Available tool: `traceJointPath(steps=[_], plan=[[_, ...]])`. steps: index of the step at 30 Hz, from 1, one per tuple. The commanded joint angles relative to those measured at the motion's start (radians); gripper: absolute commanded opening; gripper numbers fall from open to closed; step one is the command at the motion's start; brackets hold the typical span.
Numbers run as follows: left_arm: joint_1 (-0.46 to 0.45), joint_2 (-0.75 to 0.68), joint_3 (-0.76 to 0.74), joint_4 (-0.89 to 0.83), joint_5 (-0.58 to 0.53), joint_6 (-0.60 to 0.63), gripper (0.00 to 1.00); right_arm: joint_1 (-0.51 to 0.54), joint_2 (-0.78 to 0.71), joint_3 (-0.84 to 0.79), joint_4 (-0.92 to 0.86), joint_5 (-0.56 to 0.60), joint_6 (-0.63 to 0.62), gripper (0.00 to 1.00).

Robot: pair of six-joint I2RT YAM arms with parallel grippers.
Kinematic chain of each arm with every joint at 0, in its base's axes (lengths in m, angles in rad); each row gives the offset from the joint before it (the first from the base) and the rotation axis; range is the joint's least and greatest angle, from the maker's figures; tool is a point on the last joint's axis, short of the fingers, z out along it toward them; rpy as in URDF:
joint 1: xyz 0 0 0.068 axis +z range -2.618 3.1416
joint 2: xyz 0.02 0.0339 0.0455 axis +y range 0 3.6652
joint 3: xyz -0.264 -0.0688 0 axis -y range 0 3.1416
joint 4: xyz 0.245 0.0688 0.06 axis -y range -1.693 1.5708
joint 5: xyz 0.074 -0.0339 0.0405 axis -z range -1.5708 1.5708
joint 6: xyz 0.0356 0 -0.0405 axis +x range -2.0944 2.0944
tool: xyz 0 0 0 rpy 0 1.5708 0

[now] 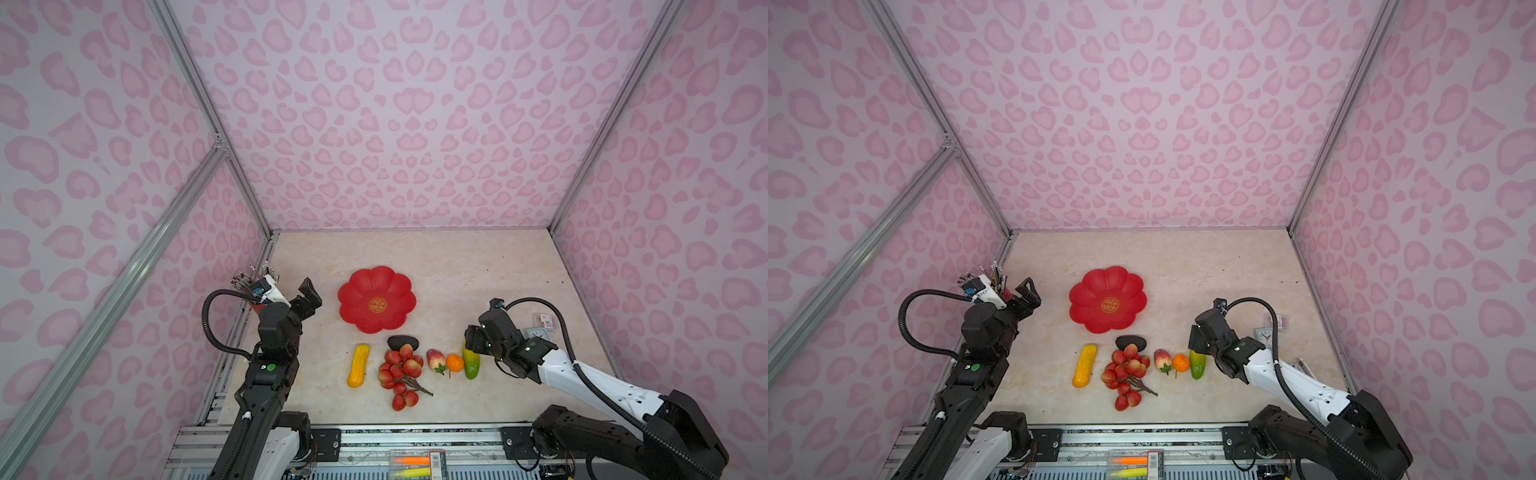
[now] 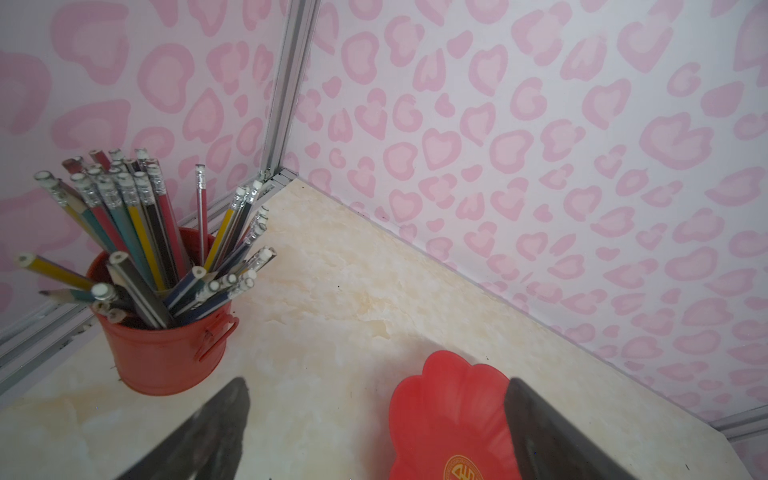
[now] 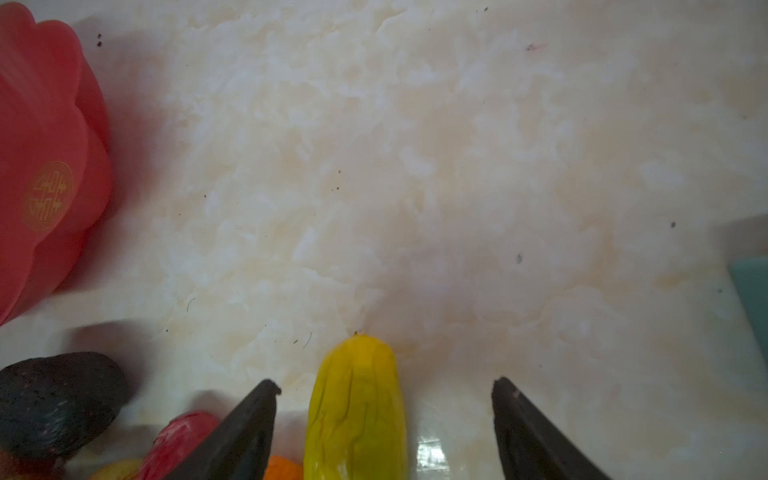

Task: Place and organize the fake fruits in the fruit bowl
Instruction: 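Move the right gripper over the green-yellow cucumber, then grasp the cucumber with the right gripper and carry it into the red bowl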

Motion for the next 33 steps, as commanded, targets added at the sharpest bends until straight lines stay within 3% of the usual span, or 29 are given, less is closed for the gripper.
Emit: traceJointPath(steps=[1, 8, 15, 19, 23, 33], plan=[[0.001, -0.001, 0.004, -0.015, -0.011, -0.002, 0.96, 0.053, 0.039, -0.005, -0.022, 0.074, 0.114, 0.78], [0.002, 0.042, 0.02, -0.031, 0.013, -0.008, 0.96, 0.093, 0.17, 0.026, -0.005, 0.102, 0.152, 0.62], [0.003, 0.05, 0.021, -0.037, 0.012, -0.012, 0.96, 0.104, 0.182, 0.135, -0.12, 0.231, 0.106, 0.34], [0.003, 0.051, 0.023, -0.045, 0.011, -0.02, 0.96, 0.106, 0.181, 0.253, -0.158, 0.29, -0.004, 0.31], [0.003, 0.048, 0.024, -0.07, 0.006, -0.041, 0.96, 0.106, 0.246, 0.403, -0.091, 0.243, -0.121, 0.31], [0.003, -0.048, -0.021, -0.163, 0.052, -0.082, 0.96, 0.192, 0.668, 0.885, -0.029, 0.046, -0.241, 0.31]])
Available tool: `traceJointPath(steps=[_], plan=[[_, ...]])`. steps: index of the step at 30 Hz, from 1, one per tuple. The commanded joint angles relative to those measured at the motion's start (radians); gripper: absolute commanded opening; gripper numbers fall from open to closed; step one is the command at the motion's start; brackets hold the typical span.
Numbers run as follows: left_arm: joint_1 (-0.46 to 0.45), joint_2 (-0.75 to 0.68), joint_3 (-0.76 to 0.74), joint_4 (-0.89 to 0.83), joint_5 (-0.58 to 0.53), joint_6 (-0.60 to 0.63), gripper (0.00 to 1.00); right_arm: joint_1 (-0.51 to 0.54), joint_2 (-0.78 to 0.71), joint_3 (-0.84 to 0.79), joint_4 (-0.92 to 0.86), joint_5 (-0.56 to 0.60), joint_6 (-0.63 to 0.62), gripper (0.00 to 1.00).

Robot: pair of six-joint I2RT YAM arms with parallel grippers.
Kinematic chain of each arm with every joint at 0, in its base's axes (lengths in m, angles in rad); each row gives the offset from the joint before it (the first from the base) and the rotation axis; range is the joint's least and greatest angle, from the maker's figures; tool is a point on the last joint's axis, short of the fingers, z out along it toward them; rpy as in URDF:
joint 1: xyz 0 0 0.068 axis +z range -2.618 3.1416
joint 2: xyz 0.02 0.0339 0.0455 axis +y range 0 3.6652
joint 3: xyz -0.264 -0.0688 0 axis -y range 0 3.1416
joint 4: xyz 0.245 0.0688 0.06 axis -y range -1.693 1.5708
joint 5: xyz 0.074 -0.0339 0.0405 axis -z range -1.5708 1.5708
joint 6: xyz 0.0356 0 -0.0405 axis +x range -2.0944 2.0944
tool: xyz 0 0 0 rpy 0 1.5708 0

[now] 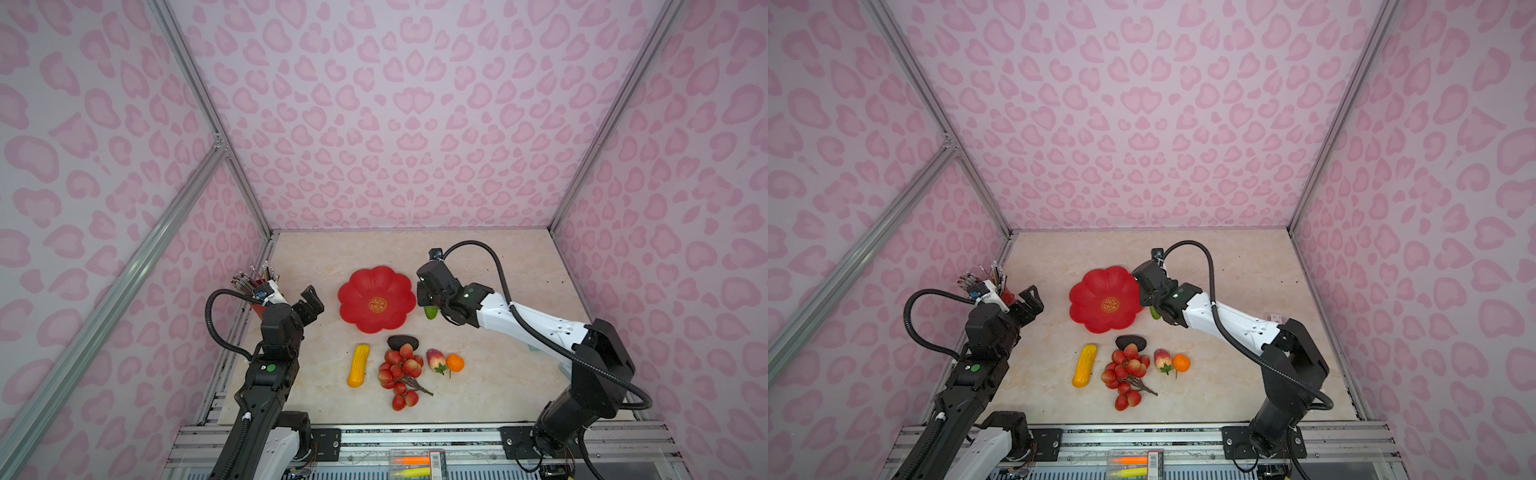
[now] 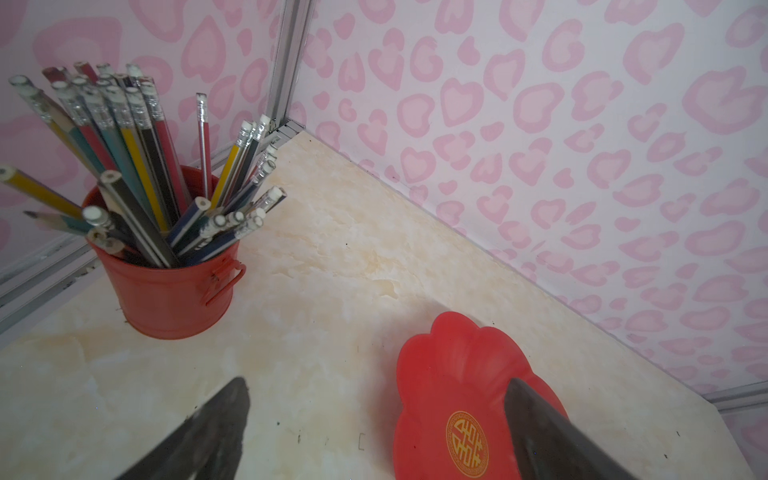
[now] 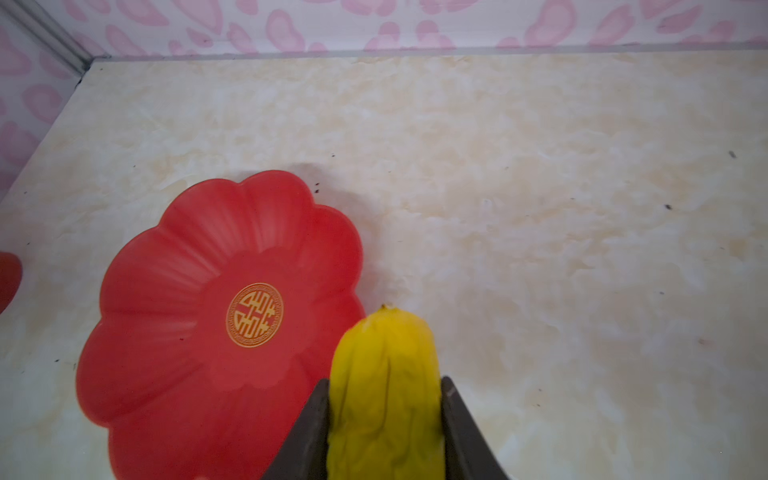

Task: Place and organize the fake fruits in the fruit bowl
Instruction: 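Grasp the cucumber with the right gripper and carry it into the red bowl, then open the right gripper over the bowl while the left gripper grasps the yellow squash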

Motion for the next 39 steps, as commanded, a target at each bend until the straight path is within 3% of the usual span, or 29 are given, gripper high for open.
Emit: traceJointPath(steps=[1, 10, 14, 17, 22, 25, 30, 39], plan=[[0.001, -0.04, -0.015, -0.043, 0.021, -0.02, 0.97, 0.024, 0.123, 0.114, 0.028, -0.088, -0.059, 0.31], [0.001, -0.094, -0.043, -0.125, 0.151, -0.044, 1.0, 0.029, 0.478, 0.446, -0.026, -0.186, -0.058, 0.31], [-0.001, -0.074, -0.049, -0.165, 0.241, -0.056, 0.97, 0.03, 0.606, 0.554, -0.067, -0.201, -0.059, 0.31], [-0.009, -0.053, -0.047, -0.196, 0.299, -0.055, 0.94, 0.029, 0.659, 0.586, -0.078, -0.209, -0.05, 0.32], [-0.033, -0.031, -0.055, -0.235, 0.352, -0.04, 0.92, 0.026, 0.683, 0.593, -0.073, -0.211, -0.035, 0.42], [-0.058, -0.023, -0.062, -0.263, 0.375, -0.036, 0.9, 0.017, 0.672, 0.593, -0.07, -0.228, -0.028, 0.53], [-0.096, -0.027, -0.078, -0.305, 0.394, -0.035, 0.85, -0.01, 0.581, 0.556, -0.028, -0.239, -0.016, 0.63], [-0.245, -0.015, -0.092, -0.355, 0.35, -0.031, 0.79, -0.092, 0.141, 0.16, 0.243, -0.219, 0.017, 0.83]])
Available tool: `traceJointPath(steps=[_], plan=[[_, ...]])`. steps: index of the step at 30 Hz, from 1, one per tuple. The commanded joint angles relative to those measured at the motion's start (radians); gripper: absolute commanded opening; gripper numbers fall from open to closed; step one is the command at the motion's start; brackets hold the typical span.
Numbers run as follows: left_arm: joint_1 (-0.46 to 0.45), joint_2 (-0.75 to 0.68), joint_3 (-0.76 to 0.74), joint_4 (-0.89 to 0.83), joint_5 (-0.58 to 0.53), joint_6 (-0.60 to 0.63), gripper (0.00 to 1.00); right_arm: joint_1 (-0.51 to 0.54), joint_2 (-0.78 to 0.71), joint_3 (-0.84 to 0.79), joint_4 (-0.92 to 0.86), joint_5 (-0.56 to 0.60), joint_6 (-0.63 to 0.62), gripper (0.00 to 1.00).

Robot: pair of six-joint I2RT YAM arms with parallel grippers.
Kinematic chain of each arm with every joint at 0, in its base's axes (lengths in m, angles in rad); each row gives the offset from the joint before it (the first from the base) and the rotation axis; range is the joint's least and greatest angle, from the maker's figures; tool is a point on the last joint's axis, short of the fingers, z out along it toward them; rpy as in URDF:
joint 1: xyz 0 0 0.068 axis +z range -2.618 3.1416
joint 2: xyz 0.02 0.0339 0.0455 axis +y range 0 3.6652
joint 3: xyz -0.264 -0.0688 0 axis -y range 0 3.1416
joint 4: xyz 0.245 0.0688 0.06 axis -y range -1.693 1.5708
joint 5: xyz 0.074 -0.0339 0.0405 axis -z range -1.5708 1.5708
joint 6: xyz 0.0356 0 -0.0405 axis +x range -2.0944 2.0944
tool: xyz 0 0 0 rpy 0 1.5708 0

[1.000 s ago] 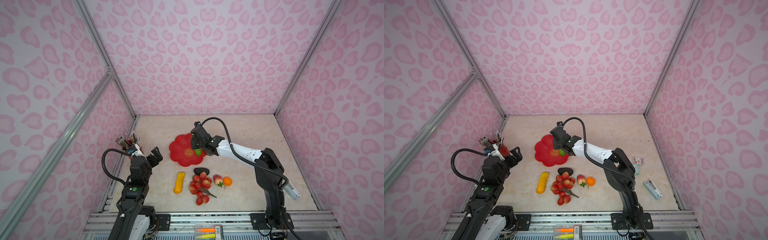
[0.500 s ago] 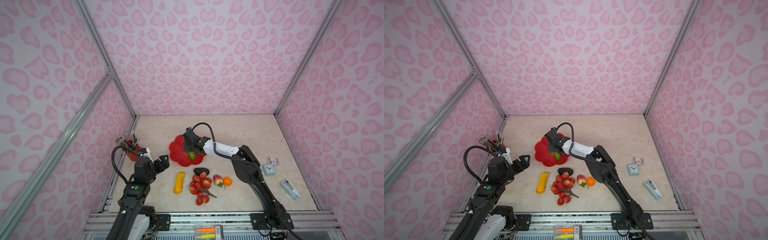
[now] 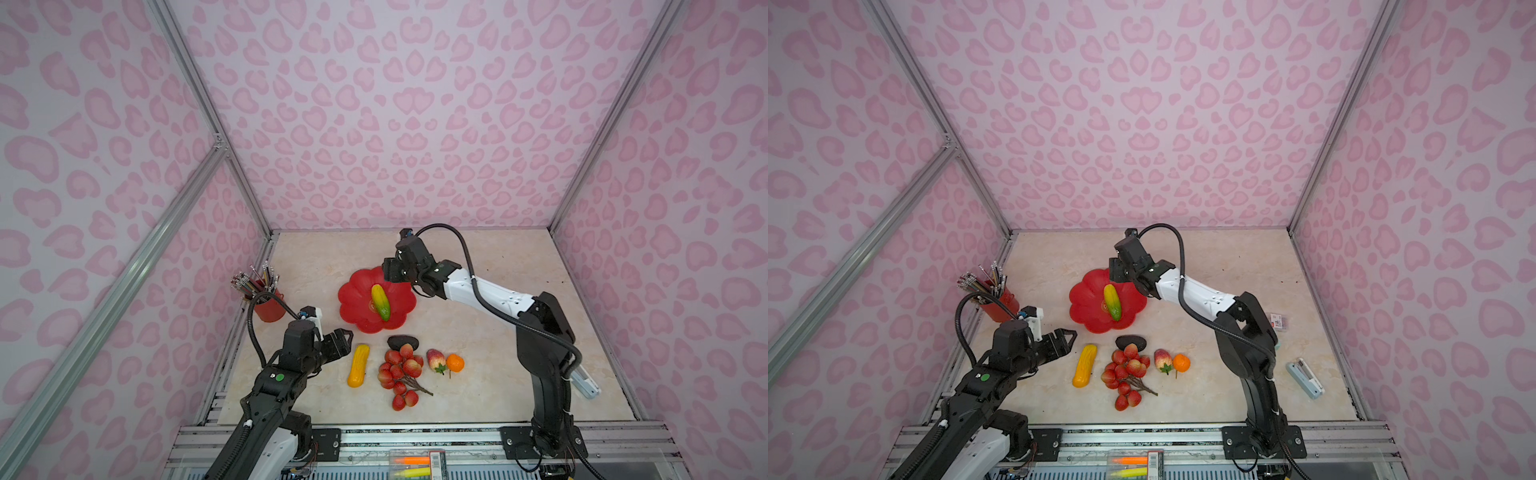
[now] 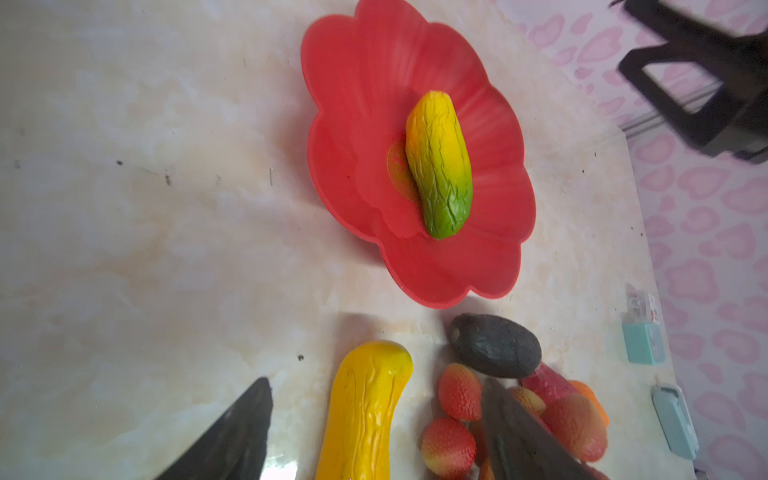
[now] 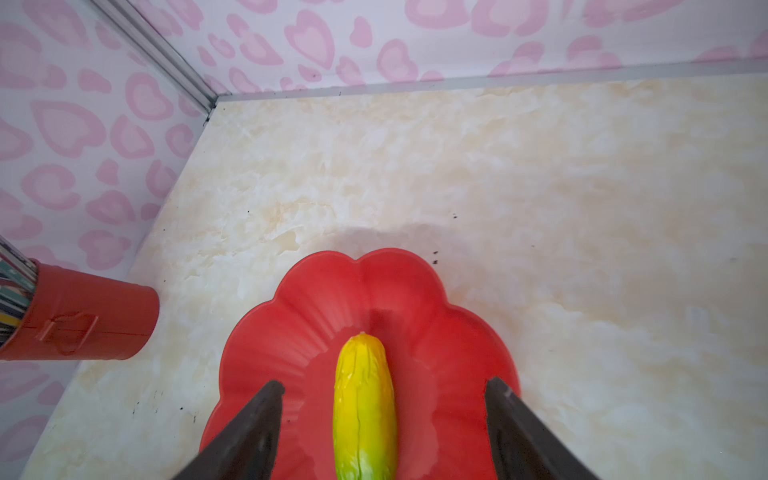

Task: Place and organize the fake fruits in the fruit bowl
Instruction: 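Open the right gripper over the bowl while the left gripper grasps the yellow squash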

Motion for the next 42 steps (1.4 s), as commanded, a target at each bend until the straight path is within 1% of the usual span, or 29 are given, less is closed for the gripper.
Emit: traceJointPath(steps=[1, 4, 7, 12, 16, 18, 20, 24, 26, 27, 28, 31, 33, 35, 37, 39, 42], plan=[[-0.06, 0.026, -0.001, -0.022, -0.042, 0.005, 0.79, -0.023, -0.13, -0.164, 0.139, 0.013, 0.018, 0.85], [-0.111, 0.084, 0.005, -0.027, -0.07, -0.001, 0.79, -0.039, -0.249, -0.289, 0.184, 0.028, 0.018, 0.91], [-0.136, 0.149, 0.005, -0.014, -0.073, -0.009, 0.79, -0.047, -0.344, -0.377, 0.207, 0.053, 0.011, 0.93], [-0.18, 0.257, 0.023, 0.014, -0.075, 0.0, 0.77, -0.057, -0.468, -0.482, 0.212, 0.089, 0.018, 0.94], [-0.222, 0.332, 0.027, 0.043, -0.089, 0.0, 0.75, -0.073, -0.525, -0.528, 0.206, 0.108, 0.034, 0.94], [-0.235, 0.364, 0.031, 0.048, -0.093, 0.0, 0.69, -0.08, -0.54, -0.542, 0.203, 0.109, 0.041, 0.94], [-0.243, 0.391, 0.032, 0.055, -0.093, -0.002, 0.66, -0.087, -0.553, -0.557, 0.2, 0.111, 0.045, 0.94], [-0.245, 0.434, 0.022, 0.076, -0.106, -0.003, 0.56, -0.102, -0.571, -0.579, 0.201, 0.106, 0.055, 0.94], [-0.245, 0.439, 0.018, 0.082, -0.108, -0.003, 0.52, -0.11, -0.577, -0.587, 0.2, 0.104, 0.059, 0.93], [-0.245, 0.43, 0.018, 0.08, -0.097, -0.001, 0.49, -0.112, -0.581, -0.592, 0.199, 0.105, 0.061, 0.93], [-0.246, 0.411, 0.017, 0.075, -0.088, 0.0, 0.48, -0.116, -0.584, -0.594, 0.197, 0.106, 0.062, 0.93], [-0.246, 0.307, 0.027, 0.024, -0.092, 0.015, 0.46, -0.125, -0.593, -0.607, 0.192, 0.108, 0.065, 0.93], [-0.246, 0.236, 0.055, -0.033, -0.115, 0.039, 0.46, -0.135, -0.601, -0.622, 0.194, 0.111, 0.071, 0.93], [-0.245, 0.198, 0.094, -0.087, -0.135, 0.064, 0.44, -0.142, -0.606, -0.633, 0.194, 0.112, 0.075, 0.93], [-0.245, 0.196, 0.139, -0.125, -0.15, 0.088, 0.43, -0.151, -0.613, -0.643, 0.186, 0.112, 0.077, 0.93], [-0.244, 0.229, 0.171, -0.139, -0.149, 0.097, 0.43, -0.16, -0.626, -0.65, 0.172, 0.113, 0.077, 0.93], [-0.244, 0.308, 0.174, -0.125, -0.113, 0.09, 0.49, -0.17, -0.652, -0.666, 0.154, 0.118, 0.076, 0.93]])
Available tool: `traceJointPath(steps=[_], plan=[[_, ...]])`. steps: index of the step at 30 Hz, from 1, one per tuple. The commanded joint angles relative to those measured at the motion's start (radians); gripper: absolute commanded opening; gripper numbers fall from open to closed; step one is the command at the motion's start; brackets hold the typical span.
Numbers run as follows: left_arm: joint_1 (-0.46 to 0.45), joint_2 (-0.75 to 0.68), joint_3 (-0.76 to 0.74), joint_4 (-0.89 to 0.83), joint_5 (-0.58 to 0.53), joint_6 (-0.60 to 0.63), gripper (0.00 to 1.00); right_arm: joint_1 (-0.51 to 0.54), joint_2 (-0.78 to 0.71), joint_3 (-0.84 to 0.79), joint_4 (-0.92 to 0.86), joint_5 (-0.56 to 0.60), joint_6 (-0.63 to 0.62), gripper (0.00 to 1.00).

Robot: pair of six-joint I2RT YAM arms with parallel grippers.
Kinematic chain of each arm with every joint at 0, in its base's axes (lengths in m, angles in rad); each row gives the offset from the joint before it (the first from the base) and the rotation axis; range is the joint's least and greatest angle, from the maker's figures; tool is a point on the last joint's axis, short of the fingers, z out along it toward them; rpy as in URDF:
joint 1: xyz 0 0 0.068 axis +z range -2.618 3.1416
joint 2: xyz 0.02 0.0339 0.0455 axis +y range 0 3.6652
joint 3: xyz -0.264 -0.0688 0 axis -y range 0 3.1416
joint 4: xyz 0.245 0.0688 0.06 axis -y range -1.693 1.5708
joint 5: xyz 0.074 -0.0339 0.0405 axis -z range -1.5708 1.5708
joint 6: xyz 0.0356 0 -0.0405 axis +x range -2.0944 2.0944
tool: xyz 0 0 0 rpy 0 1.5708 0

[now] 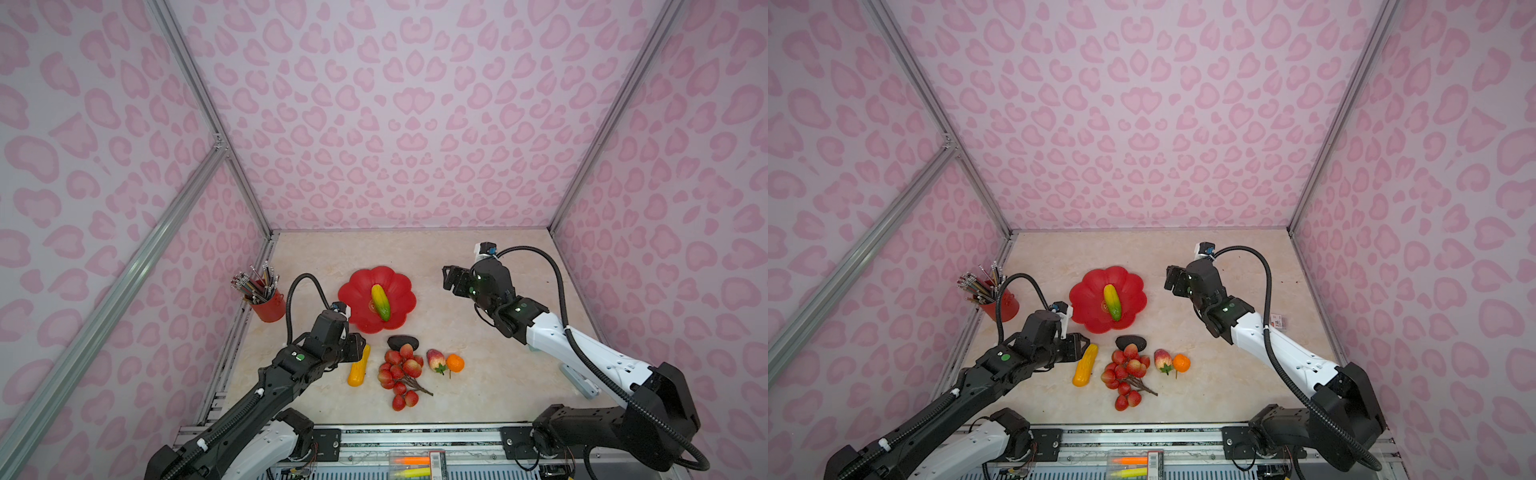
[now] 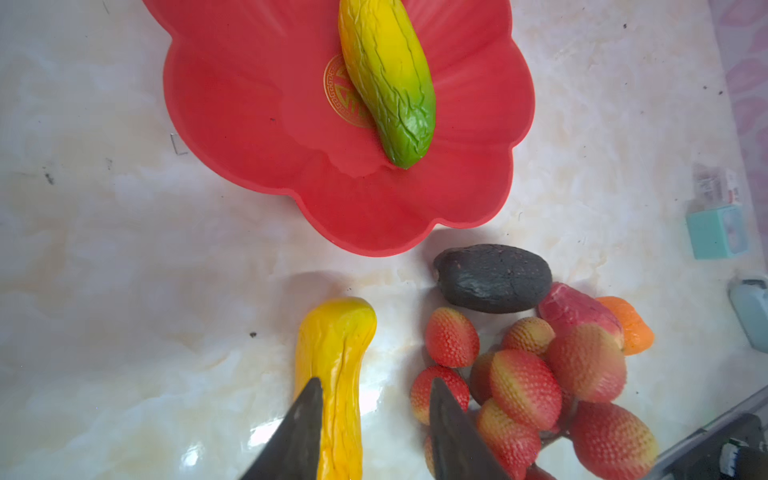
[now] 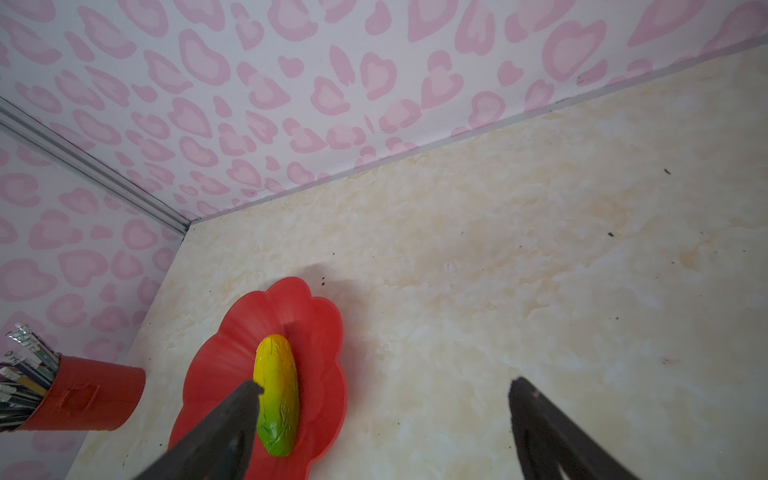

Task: Place and organize the fake fruits in the fruit bowl
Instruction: 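Open the right gripper over the bowl while the left gripper grasps the yellow squash, then lower the squash into the bowl with left gripper while right gripper approaches orange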

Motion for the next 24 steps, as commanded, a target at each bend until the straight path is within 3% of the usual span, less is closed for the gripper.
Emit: traceJointPath(steps=[1, 6, 11, 18, 22, 24], plan=[[0.0, 0.071, 0.002, -0.036, 0.027, 0.012, 0.51, -0.009, -0.028, -0.023, -0.021, 0.025, 0.005, 0.93], [-0.003, 0.157, -0.012, -0.016, 0.044, 0.014, 0.73, -0.023, -0.079, -0.069, -0.026, 0.039, 0.011, 0.93], [-0.004, 0.233, -0.015, 0.027, 0.05, 0.028, 0.77, -0.033, -0.099, -0.086, -0.032, 0.032, 0.013, 0.93], [-0.009, 0.335, -0.021, 0.066, 0.046, 0.033, 0.46, -0.042, -0.135, -0.099, -0.037, 0.042, 0.006, 0.94], [-0.011, 0.273, -0.024, 0.036, 0.051, 0.03, 0.33, -0.053, -0.147, -0.107, -0.042, 0.045, 0.006, 0.94], [-0.011, 0.213, -0.017, 0.0, 0.051, 0.022, 0.31, -0.057, -0.151, -0.113, -0.039, 0.046, 0.006, 0.94]])
